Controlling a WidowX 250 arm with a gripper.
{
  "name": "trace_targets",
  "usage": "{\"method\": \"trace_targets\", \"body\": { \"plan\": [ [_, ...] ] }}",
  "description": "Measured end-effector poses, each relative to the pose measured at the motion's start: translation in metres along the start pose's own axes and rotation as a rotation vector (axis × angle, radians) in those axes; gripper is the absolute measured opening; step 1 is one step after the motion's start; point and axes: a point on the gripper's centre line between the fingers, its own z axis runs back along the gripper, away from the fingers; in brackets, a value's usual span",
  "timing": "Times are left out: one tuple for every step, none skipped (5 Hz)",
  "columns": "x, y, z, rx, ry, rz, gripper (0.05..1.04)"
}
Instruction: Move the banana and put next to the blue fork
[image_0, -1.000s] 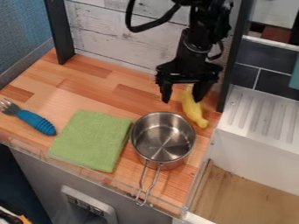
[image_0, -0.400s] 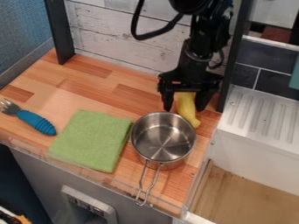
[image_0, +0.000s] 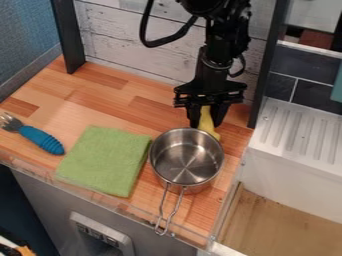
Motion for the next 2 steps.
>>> {"method": "trace_targets", "body": {
  "plan": [
    [-0.0017,0.0024,-0.0020,0.005,0.009,0.019,0.476],
    [-0.0012,0.0085,-0.0019,0.002,-0.003,0.037,0.476]
  ]
}}
